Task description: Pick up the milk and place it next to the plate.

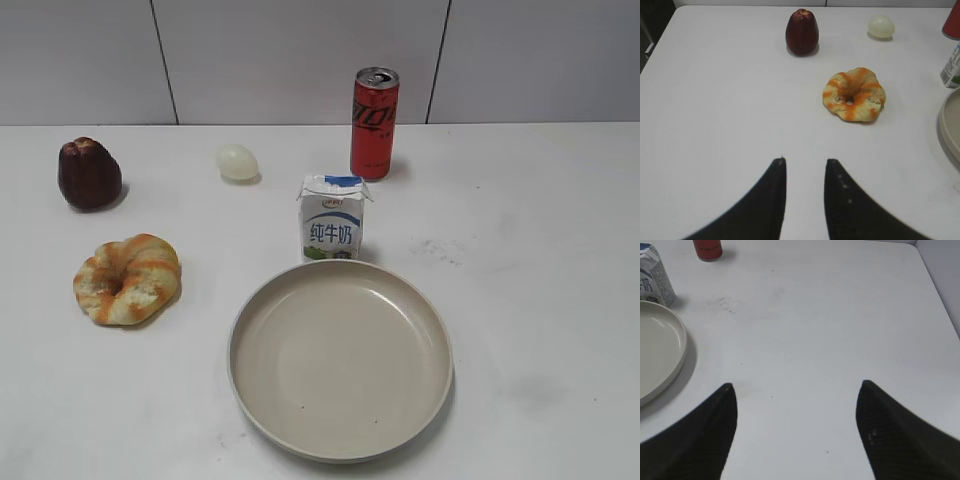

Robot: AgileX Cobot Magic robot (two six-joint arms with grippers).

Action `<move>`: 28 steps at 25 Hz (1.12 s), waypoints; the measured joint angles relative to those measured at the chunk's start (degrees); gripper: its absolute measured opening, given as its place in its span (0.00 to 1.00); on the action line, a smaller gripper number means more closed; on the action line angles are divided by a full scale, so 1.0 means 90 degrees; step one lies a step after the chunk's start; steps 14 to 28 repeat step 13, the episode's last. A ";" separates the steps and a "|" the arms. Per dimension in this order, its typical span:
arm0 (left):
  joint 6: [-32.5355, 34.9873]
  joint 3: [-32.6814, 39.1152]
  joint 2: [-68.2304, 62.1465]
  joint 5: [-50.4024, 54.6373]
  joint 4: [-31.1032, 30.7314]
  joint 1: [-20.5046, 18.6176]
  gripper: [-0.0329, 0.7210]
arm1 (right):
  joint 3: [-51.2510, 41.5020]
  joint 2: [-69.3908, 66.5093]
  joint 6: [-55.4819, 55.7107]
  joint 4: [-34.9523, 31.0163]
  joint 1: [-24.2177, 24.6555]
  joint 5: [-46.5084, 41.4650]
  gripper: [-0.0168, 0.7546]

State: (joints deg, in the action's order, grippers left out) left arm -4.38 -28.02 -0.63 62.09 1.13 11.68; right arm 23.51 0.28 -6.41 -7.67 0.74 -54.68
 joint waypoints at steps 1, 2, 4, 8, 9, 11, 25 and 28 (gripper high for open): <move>0.0000 0.0000 0.0000 0.0000 0.0000 0.0000 0.32 | 0.0000 0.0000 0.0005 -0.0006 -0.0050 0.0013 0.75; 0.0000 0.0000 0.0000 0.0000 0.0000 0.0000 0.32 | 0.0000 0.0000 0.0013 -0.0013 -0.0120 0.0021 0.75; 0.0000 0.0000 0.0000 0.0000 0.0000 0.0000 0.32 | 0.0000 0.0000 0.0025 -0.0021 -0.0367 0.0023 0.75; 0.0000 0.0000 0.0000 0.0000 0.0000 0.0000 0.32 | 0.0000 0.0000 0.0032 -0.0026 -0.0791 0.0023 0.75; 0.0000 0.0000 0.0000 0.0000 0.0000 0.0000 0.32 | 0.0000 0.0000 0.0032 -0.0026 -0.0824 0.0023 0.75; 0.0000 0.0000 0.0000 0.0000 0.0000 0.0000 0.32 | 0.0000 0.0000 0.0032 -0.0026 -0.0847 0.0023 0.75; 0.0000 0.0000 0.0000 0.0000 0.0000 0.0000 0.32 | 0.0000 0.0000 0.0038 -0.0026 -0.0847 0.0023 0.75; 0.0000 0.0000 0.0000 0.0000 0.0000 0.0000 0.32 | 0.0000 0.0000 0.0038 -0.0026 -0.0847 0.0023 0.75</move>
